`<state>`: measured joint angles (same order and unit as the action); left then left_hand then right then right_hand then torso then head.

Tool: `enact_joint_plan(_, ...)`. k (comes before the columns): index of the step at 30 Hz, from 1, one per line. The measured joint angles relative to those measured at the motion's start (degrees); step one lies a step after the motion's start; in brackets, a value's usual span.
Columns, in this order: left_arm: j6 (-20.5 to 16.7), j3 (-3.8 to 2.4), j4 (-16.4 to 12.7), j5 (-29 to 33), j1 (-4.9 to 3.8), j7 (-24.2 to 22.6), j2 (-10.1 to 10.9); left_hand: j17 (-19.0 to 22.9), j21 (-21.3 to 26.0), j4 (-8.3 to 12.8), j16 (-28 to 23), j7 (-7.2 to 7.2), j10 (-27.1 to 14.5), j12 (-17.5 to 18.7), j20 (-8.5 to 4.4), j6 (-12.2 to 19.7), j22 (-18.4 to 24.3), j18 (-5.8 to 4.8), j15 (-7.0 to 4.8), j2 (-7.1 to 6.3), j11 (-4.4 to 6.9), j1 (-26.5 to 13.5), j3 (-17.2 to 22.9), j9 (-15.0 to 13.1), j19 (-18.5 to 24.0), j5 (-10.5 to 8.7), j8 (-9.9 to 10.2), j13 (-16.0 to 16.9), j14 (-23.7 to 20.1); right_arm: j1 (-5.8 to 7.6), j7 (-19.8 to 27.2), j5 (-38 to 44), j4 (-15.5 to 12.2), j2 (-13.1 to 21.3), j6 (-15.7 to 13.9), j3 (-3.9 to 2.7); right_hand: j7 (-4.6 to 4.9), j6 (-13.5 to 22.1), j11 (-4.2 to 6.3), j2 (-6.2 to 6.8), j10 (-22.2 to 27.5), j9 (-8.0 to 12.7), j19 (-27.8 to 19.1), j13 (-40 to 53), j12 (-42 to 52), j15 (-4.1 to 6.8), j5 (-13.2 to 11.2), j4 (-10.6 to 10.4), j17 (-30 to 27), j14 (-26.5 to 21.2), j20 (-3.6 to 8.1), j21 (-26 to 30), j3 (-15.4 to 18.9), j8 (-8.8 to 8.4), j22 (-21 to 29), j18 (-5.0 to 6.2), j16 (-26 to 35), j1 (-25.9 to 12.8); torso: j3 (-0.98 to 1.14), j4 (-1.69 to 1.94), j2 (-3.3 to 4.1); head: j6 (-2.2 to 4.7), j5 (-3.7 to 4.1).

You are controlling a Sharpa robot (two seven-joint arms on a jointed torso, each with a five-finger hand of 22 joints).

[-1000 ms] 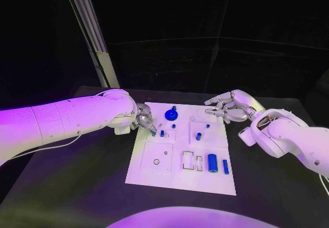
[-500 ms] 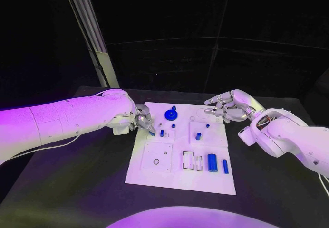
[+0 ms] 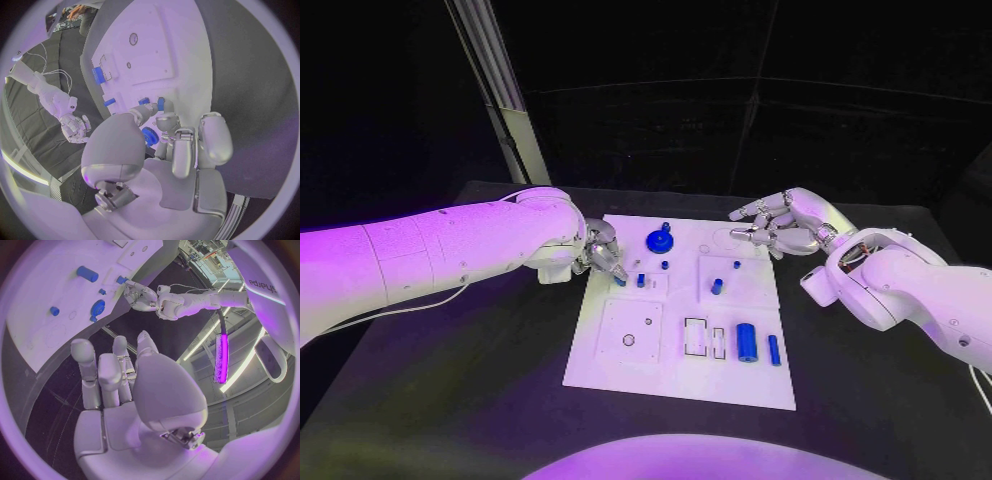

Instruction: Assemble the parts on the task board

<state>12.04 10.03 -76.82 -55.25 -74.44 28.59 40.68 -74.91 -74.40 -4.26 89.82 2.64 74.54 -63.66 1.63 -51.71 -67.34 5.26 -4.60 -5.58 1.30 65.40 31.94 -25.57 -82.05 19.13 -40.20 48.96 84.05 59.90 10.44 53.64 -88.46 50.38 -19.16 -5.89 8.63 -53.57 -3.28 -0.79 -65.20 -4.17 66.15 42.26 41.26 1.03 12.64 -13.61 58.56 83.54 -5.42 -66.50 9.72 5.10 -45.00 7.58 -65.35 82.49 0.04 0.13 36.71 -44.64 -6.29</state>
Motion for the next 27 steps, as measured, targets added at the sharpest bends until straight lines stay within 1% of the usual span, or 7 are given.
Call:
enact_joint_plan(13,0.5,-0.01,0.5,-0.2,-0.04,-0.1,-0.6,0.0,0.0,0.0,0.0,0.02,0.0,0.0,0.0,0.0,0.0,0.0,0.0,-0.22,0.0,-0.2,0.0,0.0,0.0,-0.02,-0.1,-0.1,0.0,0.0,0.0,0.0,0.0,0.0,0.0,0.0,0.0,0.0,0.0,0.0,0.0,0.0,0.0,0.0,0.0,0.0,0.0,0.0,0.0,0.0,0.0,0.0,0.0,0.0,0.0,0.0,0.0,0.0,0.0,0.0,0.02,-0.08,0.11)
enact_joint_plan(16,0.6,-0.01,1.0,-0.2,-0.04,-0.1,-0.9,0.0,0.0,0.0,0.0,0.09,0.4,0.0,0.0,-0.1,0.1,0.0,0.0,-0.22,0.24,-0.2,0.0,0.0,0.0,-0.06,-0.1,0.3,0.0,0.0,0.0,0.0,0.0,-0.1,0.0,0.0,0.0,0.0,0.0,0.0,0.0,0.0,0.0,0.0,0.0,0.0,0.0,0.0,0.0,0.0,0.0,0.0,0.0,0.0,0.0,0.0,0.0,0.0,0.0,0.0,0.02,-0.13,0.09)
enact_joint_plan(20,0.9,0.02,1.5,-0.2,-0.03,0.0,-1.4,0.0,0.0,0.0,0.0,-0.27,0.5,0.0,0.0,-0.5,0.1,0.0,0.0,0.07,0.33,-0.5,0.0,0.1,0.0,-0.12,-0.1,1.0,0.0,0.0,0.0,0.0,0.0,-0.1,0.0,0.0,0.0,0.0,0.0,0.0,0.0,0.0,0.0,0.0,0.0,0.0,0.0,0.0,0.0,0.0,0.0,0.0,0.0,0.0,0.0,0.0,0.0,0.0,0.01,0.0,0.02,-0.21,0.08)
enact_joint_plan(23,1.2,0.02,1.9,-0.3,-0.03,0.0,-1.6,0.0,0.0,0.0,0.0,-0.41,0.8,-0.2,0.0,-0.7,0.1,0.0,0.0,-0.03,0.53,-1.4,0.0,0.2,0.0,-0.12,-0.1,1.2,0.0,0.0,0.0,0.0,-0.1,-0.1,0.0,0.0,0.0,0.0,-0.21,0.0,0.2,0.0,0.0,0.0,0.0,0.0,0.0,0.0,0.0,0.0,0.0,0.0,0.0,0.0,0.1,0.0,0.0,0.0,0.01,0.0,0.02,-0.23,0.08)
enact_joint_plan(24,1.3,0.02,2.0,-0.3,-0.02,0.0,-1.8,0.0,0.0,0.3,0.0,-0.42,0.8,-0.2,0.0,-1.0,0.1,0.0,0.0,-0.06,0.54,-1.8,0.3,0.3,0.0,-0.12,-0.1,1.2,0.0,0.0,0.0,0.0,-0.1,-0.1,0.0,0.0,0.0,0.0,-0.21,0.0,0.2,0.0,0.0,0.0,0.0,0.0,0.0,0.0,0.0,0.0,0.0,0.0,0.0,0.0,0.1,0.0,0.0,0.0,0.01,0.0,0.02,-0.25,0.08)
enact_joint_plan(25,1.4,0.02,2.1,-0.3,-0.02,0.0,-1.8,0.0,0.0,1.4,0.0,-0.47,0.9,-0.2,0.0,-1.1,0.1,0.0,0.0,-0.13,0.61,-2.3,1.3,0.4,0.0,-0.28,-0.1,1.3,0.0,0.0,0.0,0.0,-0.1,-0.1,0.0,0.0,0.0,0.0,-0.21,0.0,0.2,0.0,0.0,0.0,0.0,0.0,0.0,0.0,0.0,0.0,0.0,0.0,0.0,0.0,0.1,0.0,0.0,0.0,0.01,-0.01,0.02,-0.27,0.08)
enact_joint_plan(27,1.5,0.02,2.3,-0.2,-0.02,0.0,-2.0,0.0,0.0,1.5,0.0,-0.47,0.9,-0.5,0.0,-1.1,0.1,0.0,0.0,-0.18,0.54,-2.4,1.2,0.4,0.0,-0.28,-0.1,1.3,0.0,0.0,0.1,0.0,-0.1,-0.1,0.0,0.0,0.0,0.0,-0.21,0.0,0.2,0.0,0.0,0.0,0.0,0.0,0.0,0.0,0.0,0.0,0.0,0.0,0.0,0.0,0.1,0.0,0.0,0.0,0.02,-0.01,0.02,-0.3,0.08)
